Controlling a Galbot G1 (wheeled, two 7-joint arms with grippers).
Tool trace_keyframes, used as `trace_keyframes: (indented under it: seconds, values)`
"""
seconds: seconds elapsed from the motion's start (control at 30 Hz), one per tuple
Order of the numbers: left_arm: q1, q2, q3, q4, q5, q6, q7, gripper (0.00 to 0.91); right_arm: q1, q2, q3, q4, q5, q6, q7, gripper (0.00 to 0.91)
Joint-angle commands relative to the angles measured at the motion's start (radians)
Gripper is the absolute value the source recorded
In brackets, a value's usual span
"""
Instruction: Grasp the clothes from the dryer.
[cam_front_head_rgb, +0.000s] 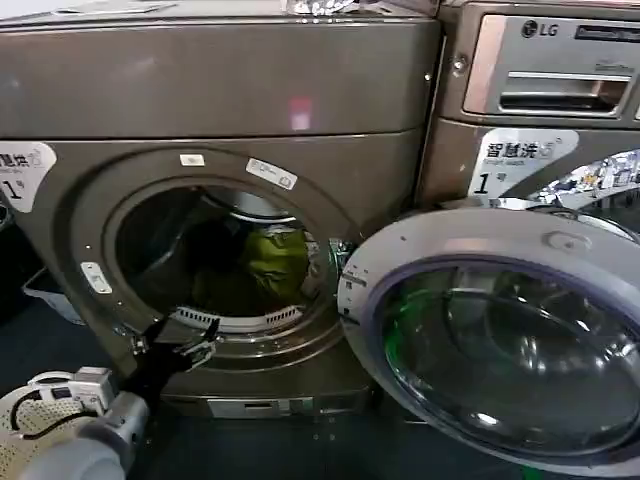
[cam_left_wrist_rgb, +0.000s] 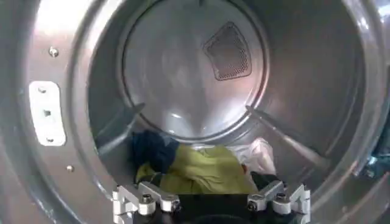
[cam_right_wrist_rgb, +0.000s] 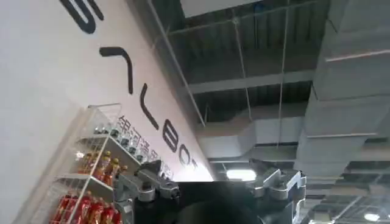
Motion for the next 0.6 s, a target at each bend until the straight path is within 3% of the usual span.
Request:
trace_keyframes:
  seconds: [0.03,0.6]
  values:
    - [-0.019,0.0,0.016,0.018,0.002,0.044,0.0,0.907,-0.006,0.001,0.005,-0.001,-0.001,-0.001,0.003,0.907]
    - [-0.231,-0.013,0.114,0.183,0.016,0.027,0.005,0.907,-0.061,0.007,0.063,0.002,0.012,-0.005,0.003,0.907]
